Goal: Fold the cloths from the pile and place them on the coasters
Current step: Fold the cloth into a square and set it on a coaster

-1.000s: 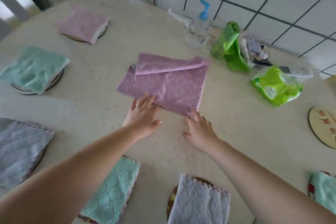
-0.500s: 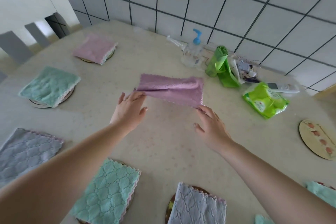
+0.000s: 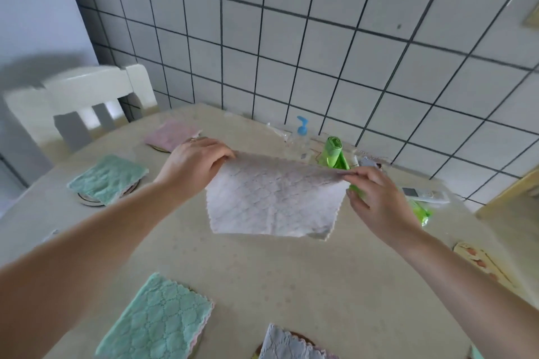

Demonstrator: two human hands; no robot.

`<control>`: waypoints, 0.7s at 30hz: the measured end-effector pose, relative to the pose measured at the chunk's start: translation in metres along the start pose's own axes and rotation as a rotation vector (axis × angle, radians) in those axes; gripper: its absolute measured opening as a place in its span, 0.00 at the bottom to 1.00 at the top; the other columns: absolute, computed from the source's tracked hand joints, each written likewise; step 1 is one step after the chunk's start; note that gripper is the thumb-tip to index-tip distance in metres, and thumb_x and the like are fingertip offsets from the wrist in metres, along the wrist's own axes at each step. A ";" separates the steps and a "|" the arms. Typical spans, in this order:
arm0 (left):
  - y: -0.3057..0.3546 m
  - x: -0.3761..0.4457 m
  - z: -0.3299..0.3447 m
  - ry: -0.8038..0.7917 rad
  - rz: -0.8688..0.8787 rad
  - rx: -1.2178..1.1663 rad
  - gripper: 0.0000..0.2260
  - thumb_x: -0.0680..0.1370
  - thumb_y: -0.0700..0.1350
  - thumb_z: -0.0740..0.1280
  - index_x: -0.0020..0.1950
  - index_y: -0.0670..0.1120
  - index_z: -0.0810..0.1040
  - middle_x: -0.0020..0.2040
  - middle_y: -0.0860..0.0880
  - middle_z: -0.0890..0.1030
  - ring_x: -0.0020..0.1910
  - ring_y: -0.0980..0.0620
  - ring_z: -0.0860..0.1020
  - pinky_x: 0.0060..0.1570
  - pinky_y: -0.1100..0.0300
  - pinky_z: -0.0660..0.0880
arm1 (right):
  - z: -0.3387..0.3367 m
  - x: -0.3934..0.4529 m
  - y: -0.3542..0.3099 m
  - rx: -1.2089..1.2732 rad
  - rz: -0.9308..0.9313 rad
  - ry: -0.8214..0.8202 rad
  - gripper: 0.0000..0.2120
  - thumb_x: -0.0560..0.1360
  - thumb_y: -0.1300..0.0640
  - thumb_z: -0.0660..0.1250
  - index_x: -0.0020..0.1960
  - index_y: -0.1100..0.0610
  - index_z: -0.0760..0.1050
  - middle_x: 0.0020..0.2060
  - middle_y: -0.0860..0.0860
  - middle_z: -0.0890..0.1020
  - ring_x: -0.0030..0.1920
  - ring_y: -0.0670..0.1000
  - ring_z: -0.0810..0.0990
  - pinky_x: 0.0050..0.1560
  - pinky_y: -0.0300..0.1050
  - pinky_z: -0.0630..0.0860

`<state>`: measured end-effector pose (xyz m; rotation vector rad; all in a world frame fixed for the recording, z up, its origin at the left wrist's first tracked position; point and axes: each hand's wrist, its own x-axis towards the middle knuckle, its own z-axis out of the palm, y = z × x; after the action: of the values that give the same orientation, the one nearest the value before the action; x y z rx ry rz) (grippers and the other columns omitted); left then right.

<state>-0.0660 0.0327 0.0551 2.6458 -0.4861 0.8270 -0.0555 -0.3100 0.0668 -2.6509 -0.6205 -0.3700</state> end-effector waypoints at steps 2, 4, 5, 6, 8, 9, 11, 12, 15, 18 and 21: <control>0.004 0.003 -0.003 -0.013 -0.102 -0.019 0.07 0.75 0.39 0.67 0.52 0.44 0.78 0.47 0.49 0.84 0.47 0.48 0.82 0.47 0.57 0.74 | -0.006 0.004 0.003 -0.015 0.002 -0.037 0.15 0.75 0.58 0.65 0.61 0.52 0.76 0.56 0.45 0.75 0.56 0.47 0.74 0.55 0.40 0.70; 0.007 0.007 -0.005 -0.036 -0.231 -0.089 0.10 0.75 0.41 0.67 0.56 0.45 0.76 0.50 0.50 0.83 0.50 0.49 0.81 0.49 0.57 0.74 | -0.010 0.008 0.006 -0.047 -0.002 -0.083 0.16 0.75 0.57 0.64 0.63 0.52 0.75 0.57 0.44 0.74 0.56 0.46 0.74 0.54 0.39 0.69; 0.007 0.010 -0.007 -0.039 -0.273 -0.111 0.10 0.75 0.43 0.68 0.56 0.46 0.76 0.51 0.50 0.83 0.50 0.50 0.80 0.48 0.57 0.74 | -0.013 0.011 0.007 -0.063 0.001 -0.099 0.16 0.76 0.57 0.64 0.63 0.52 0.74 0.58 0.44 0.73 0.55 0.45 0.74 0.53 0.39 0.69; 0.007 0.015 -0.008 -0.031 -0.295 -0.115 0.10 0.75 0.44 0.68 0.56 0.47 0.76 0.51 0.51 0.83 0.49 0.50 0.80 0.47 0.58 0.75 | -0.017 0.014 0.008 -0.067 0.011 -0.109 0.16 0.75 0.57 0.64 0.63 0.51 0.74 0.59 0.43 0.73 0.53 0.44 0.74 0.52 0.40 0.70; 0.008 0.029 -0.015 -0.001 -0.309 -0.093 0.09 0.75 0.47 0.68 0.55 0.49 0.78 0.50 0.52 0.82 0.47 0.51 0.80 0.44 0.59 0.75 | -0.026 0.021 0.007 -0.050 0.031 -0.090 0.17 0.75 0.58 0.65 0.63 0.50 0.74 0.60 0.43 0.73 0.50 0.44 0.73 0.52 0.45 0.73; 0.008 0.037 -0.019 0.019 -0.310 -0.087 0.09 0.75 0.47 0.68 0.54 0.49 0.78 0.50 0.52 0.82 0.46 0.51 0.79 0.44 0.58 0.75 | -0.033 0.026 0.007 -0.052 0.036 -0.069 0.17 0.74 0.59 0.65 0.63 0.50 0.74 0.60 0.43 0.73 0.52 0.46 0.75 0.54 0.46 0.74; 0.010 0.055 -0.029 0.060 -0.309 -0.103 0.08 0.75 0.47 0.67 0.54 0.50 0.79 0.50 0.52 0.81 0.46 0.50 0.79 0.46 0.56 0.76 | -0.045 0.036 0.005 -0.084 0.032 -0.021 0.18 0.73 0.60 0.66 0.63 0.51 0.74 0.61 0.43 0.73 0.58 0.48 0.75 0.57 0.45 0.72; 0.012 0.063 -0.035 0.085 -0.306 -0.121 0.08 0.76 0.45 0.67 0.54 0.49 0.79 0.50 0.51 0.81 0.46 0.50 0.79 0.47 0.55 0.76 | -0.052 0.040 0.004 -0.096 0.027 0.005 0.19 0.73 0.60 0.66 0.63 0.51 0.74 0.61 0.43 0.73 0.59 0.49 0.74 0.57 0.43 0.71; 0.019 0.081 -0.049 0.167 -0.336 -0.214 0.10 0.76 0.39 0.65 0.55 0.48 0.79 0.53 0.51 0.80 0.48 0.52 0.79 0.51 0.54 0.76 | -0.071 0.048 -0.001 -0.123 0.012 0.103 0.17 0.74 0.59 0.66 0.62 0.50 0.74 0.59 0.42 0.74 0.57 0.48 0.75 0.54 0.40 0.70; 0.025 0.083 -0.057 0.188 -0.394 -0.432 0.10 0.76 0.36 0.65 0.53 0.49 0.79 0.52 0.55 0.81 0.46 0.58 0.79 0.49 0.61 0.76 | -0.080 0.045 -0.005 -0.086 -0.008 0.242 0.11 0.72 0.61 0.68 0.52 0.50 0.79 0.49 0.42 0.77 0.50 0.48 0.78 0.49 0.39 0.72; 0.024 0.063 -0.056 0.188 -0.437 -0.611 0.10 0.74 0.40 0.69 0.47 0.57 0.78 0.47 0.59 0.82 0.45 0.60 0.80 0.48 0.63 0.76 | -0.075 0.024 -0.009 0.016 0.014 0.267 0.09 0.70 0.64 0.70 0.44 0.51 0.77 0.40 0.42 0.77 0.42 0.47 0.78 0.40 0.29 0.68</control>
<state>-0.0538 0.0200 0.1409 1.9797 -0.0762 0.6464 -0.0513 -0.3257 0.1445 -2.5286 -0.5165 -0.6964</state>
